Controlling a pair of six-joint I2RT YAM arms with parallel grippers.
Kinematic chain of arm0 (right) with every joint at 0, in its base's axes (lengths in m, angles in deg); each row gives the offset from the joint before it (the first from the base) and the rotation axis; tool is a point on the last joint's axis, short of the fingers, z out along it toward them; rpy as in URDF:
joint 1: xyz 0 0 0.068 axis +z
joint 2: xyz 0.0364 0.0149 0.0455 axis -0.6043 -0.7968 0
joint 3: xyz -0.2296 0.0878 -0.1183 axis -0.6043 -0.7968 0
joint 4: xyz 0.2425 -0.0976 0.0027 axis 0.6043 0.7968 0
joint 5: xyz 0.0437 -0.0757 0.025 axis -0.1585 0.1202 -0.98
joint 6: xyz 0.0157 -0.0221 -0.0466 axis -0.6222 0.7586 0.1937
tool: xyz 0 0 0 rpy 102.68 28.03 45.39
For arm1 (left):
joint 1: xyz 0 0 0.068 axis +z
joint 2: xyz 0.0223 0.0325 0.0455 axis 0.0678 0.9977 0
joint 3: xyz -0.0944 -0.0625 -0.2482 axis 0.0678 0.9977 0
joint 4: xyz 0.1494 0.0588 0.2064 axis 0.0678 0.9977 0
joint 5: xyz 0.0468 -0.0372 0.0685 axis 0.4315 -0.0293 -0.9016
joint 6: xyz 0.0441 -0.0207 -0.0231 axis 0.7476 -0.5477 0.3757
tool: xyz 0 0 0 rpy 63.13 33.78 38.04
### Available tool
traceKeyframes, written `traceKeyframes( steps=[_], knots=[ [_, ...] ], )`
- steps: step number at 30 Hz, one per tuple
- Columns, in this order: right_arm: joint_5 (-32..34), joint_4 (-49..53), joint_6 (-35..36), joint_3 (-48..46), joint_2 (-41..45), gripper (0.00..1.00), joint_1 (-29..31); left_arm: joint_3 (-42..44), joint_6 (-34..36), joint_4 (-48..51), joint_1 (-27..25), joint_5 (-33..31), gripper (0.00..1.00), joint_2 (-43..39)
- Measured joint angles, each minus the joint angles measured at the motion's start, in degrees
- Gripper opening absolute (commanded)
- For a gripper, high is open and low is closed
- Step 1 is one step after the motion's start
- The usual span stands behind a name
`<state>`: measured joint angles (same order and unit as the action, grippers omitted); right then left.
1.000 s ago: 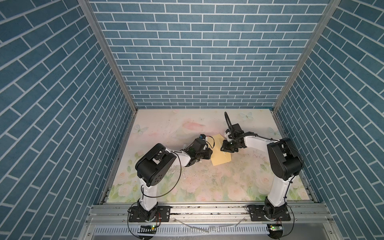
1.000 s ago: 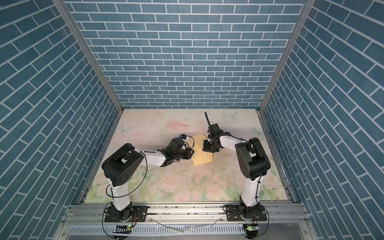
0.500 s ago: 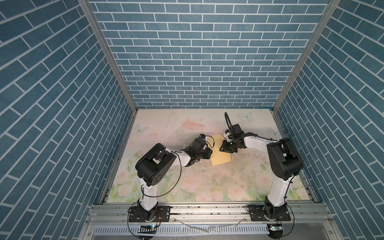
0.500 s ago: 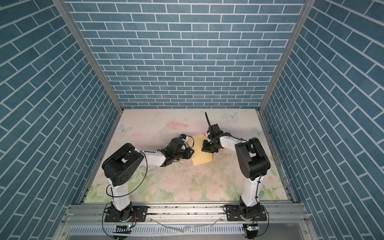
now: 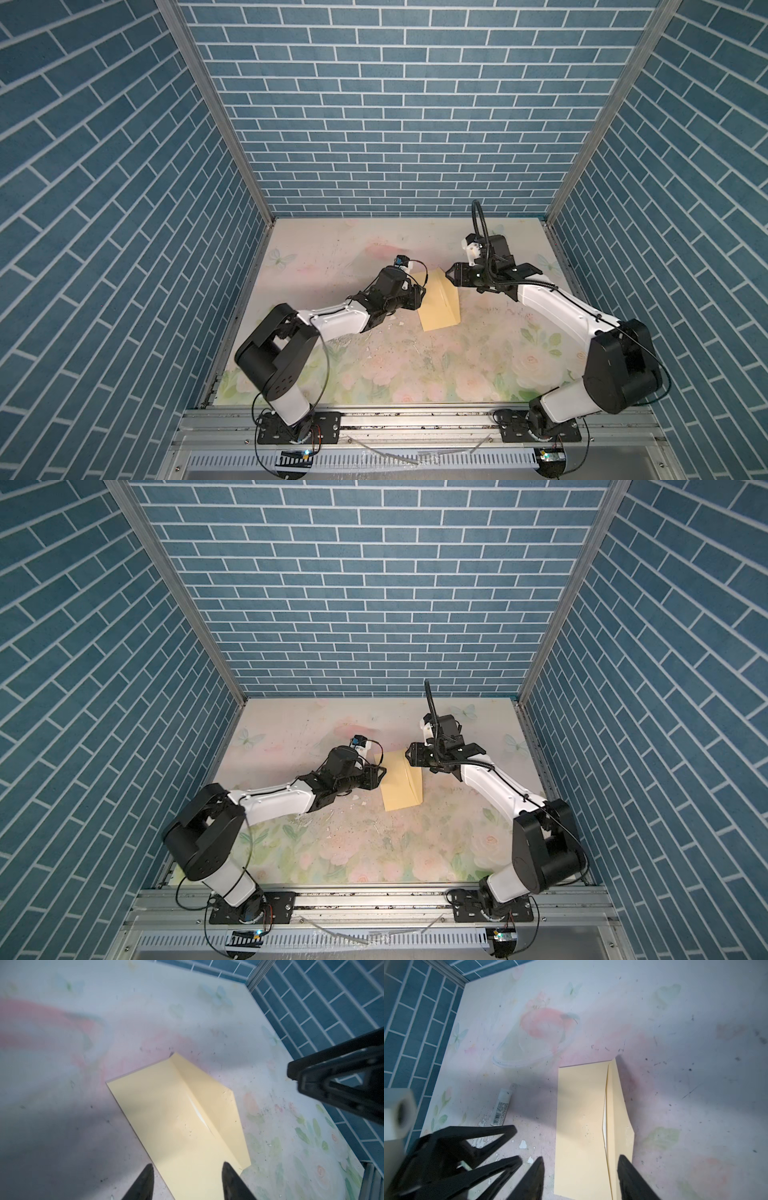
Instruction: Place the letter into the envelope and seal it
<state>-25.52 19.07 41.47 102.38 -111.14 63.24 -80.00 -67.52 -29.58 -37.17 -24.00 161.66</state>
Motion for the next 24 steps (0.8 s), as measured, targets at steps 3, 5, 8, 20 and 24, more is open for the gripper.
traceKeyframes(
  steps=[3,5,8,20,24],
  knots=[
    [1.66,0.44,0.92,0.00,0.48,0.78,-0.52,0.42,2.64,2.23,0.00,-2.58,0.68,-6.03],
    [2.51,1.44,1.18,0.02,-0.57,0.78,-1.09,1.33,4.37,3.87,0.00,-4.66,0.75,-10.27],
    [2.73,2.36,1.20,0.11,-3.52,0.78,-1.68,3.41,6.71,5.90,0.00,-7.54,0.82,-15.37],
    [0.90,4.59,0.07,4.98,-17.70,0.54,-1.97,6.14,10.58,9.92,0.22,-12.13,0.87,-19.69],
    [-0.48,4.26,-0.57,5.92,-20.22,0.39,-1.97,6.14,10.54,9.92,0.22,-12.07,0.87,-17.97]
  ],
)
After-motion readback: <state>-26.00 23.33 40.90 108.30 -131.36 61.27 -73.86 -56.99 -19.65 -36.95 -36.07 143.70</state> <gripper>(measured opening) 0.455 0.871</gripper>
